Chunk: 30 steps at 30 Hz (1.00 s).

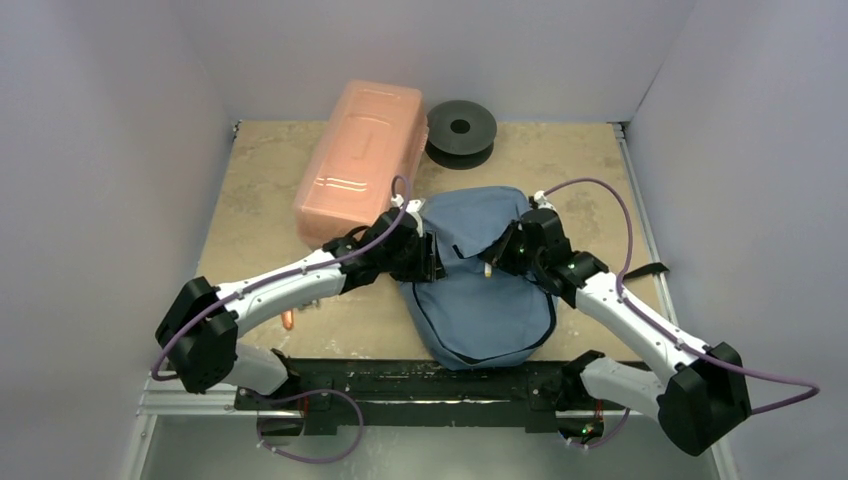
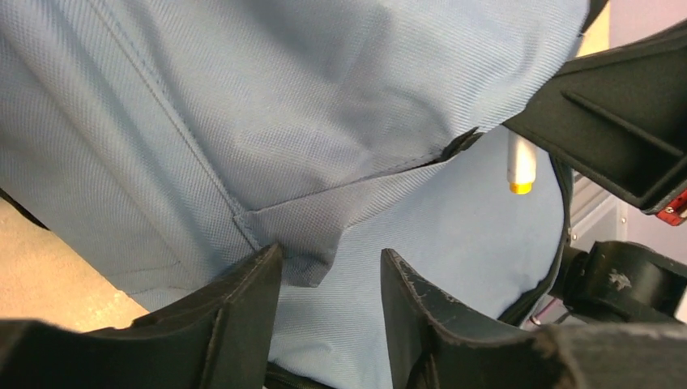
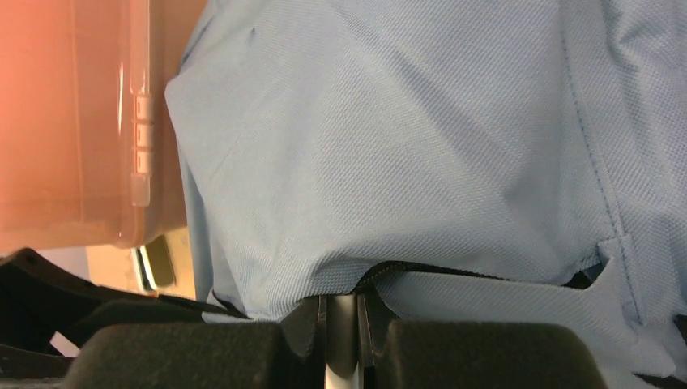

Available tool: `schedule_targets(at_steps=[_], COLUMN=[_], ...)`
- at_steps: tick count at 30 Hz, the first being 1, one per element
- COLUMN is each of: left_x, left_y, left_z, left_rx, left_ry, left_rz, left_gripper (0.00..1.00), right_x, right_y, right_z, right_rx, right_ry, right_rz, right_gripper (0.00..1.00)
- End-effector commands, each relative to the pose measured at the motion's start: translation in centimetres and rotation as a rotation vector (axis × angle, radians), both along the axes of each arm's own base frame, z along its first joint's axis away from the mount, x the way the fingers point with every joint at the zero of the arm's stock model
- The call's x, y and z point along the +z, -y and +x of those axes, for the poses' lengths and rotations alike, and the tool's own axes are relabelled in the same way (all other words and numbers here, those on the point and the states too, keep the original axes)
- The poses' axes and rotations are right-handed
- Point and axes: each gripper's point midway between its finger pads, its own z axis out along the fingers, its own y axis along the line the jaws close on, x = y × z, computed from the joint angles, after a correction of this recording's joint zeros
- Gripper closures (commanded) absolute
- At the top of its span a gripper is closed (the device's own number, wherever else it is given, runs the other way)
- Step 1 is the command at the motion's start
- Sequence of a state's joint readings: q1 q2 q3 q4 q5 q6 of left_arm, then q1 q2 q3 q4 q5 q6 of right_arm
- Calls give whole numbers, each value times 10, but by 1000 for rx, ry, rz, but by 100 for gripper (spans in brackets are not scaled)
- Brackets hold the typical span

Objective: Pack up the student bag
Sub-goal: Place the stationery in the student bag.

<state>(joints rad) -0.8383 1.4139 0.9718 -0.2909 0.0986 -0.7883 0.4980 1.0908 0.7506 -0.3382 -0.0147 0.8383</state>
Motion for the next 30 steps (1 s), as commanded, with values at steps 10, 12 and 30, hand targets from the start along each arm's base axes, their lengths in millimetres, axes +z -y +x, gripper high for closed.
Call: schedule_targets(at_steps=[10, 12, 30], left_x=[-7, 0, 19], left_y=[15, 17, -9], left_z=[-7, -8, -18], left_rx=[33, 24, 49], left_ry=[18, 21, 31], left_rz=[-54, -73, -27], left_gripper=[52, 52, 46], right_x=[45, 20, 11], right_y=[5, -3, 10], right_z=[57, 50, 21], right_rx=[-105, -3, 136], right_ry=[374, 224, 226], right_rz=[55, -40, -209], right_gripper=[57, 39, 81])
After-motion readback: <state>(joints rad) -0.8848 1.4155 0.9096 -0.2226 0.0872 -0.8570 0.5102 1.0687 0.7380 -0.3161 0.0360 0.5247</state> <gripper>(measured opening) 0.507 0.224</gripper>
